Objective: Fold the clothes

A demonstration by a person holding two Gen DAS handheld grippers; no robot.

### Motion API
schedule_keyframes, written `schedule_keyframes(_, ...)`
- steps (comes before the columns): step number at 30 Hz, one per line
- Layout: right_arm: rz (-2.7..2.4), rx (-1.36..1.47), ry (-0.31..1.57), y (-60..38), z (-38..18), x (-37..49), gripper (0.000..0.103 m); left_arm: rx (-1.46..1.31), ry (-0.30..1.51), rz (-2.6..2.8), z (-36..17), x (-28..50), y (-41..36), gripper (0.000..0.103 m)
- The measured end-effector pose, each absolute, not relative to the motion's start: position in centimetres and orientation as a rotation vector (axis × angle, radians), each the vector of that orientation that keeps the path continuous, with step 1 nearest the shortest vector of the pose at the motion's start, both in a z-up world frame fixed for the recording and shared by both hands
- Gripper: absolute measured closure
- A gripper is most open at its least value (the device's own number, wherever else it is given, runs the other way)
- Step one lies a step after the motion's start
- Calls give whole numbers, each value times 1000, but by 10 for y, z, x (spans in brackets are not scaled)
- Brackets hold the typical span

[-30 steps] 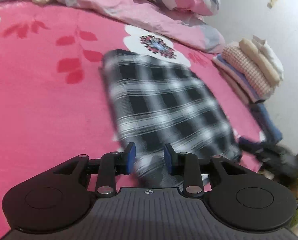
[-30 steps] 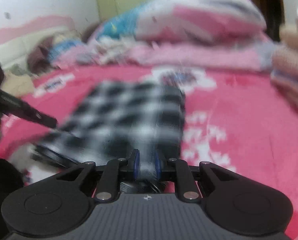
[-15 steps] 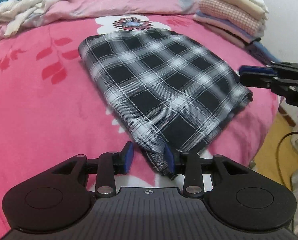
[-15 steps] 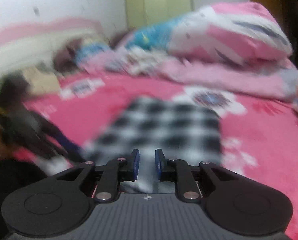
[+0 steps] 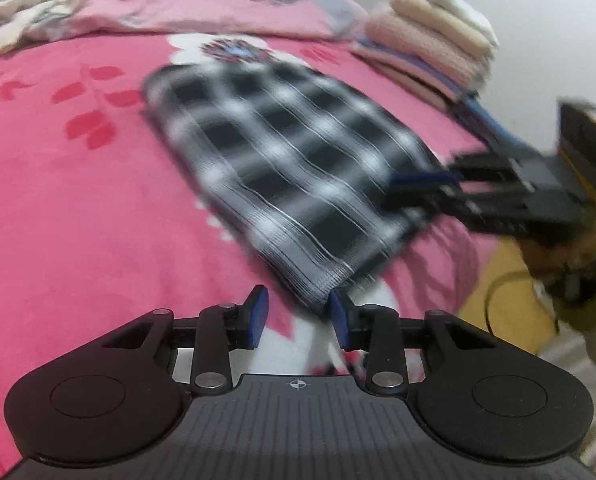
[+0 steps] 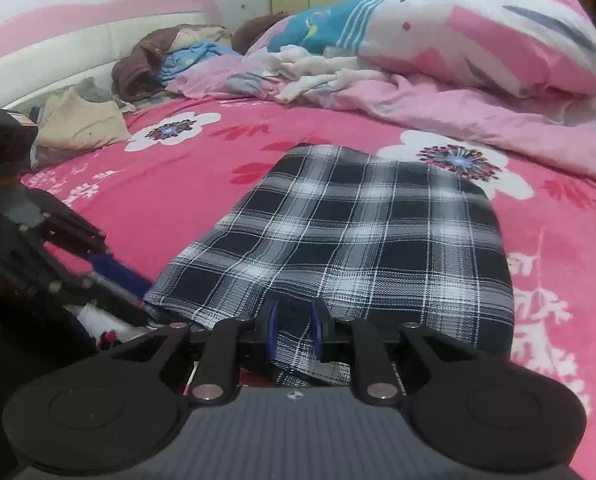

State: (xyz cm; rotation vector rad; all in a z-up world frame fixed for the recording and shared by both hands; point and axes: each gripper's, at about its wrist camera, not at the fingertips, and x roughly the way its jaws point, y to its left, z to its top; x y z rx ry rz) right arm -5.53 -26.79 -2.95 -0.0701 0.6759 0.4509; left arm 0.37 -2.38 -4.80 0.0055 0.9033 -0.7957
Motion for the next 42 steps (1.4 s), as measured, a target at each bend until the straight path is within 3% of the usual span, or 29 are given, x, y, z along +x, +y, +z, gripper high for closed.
schedule_keyframes(3,434,-78,677,-266,-29,-57,84,-56,950,-814,-54,17,-30,70)
schedule_keyframes(7,425,-87,671,-264,-24,-59,84,-72,999,-910,-53,16,-35,81)
schedule_keyframes(19,601,-54,681,-220,-25,-26,84,-129,964,-1031,-41,-8,3,81)
schedule_keyframes(29,685,-243,827,-215,-29,-78,83,-141,914,-807,-43,20,3,80)
schedule_keyframes(42,560,-108,612,-213,19,-12,83,21,901,-896,-50,-2,-17,79)
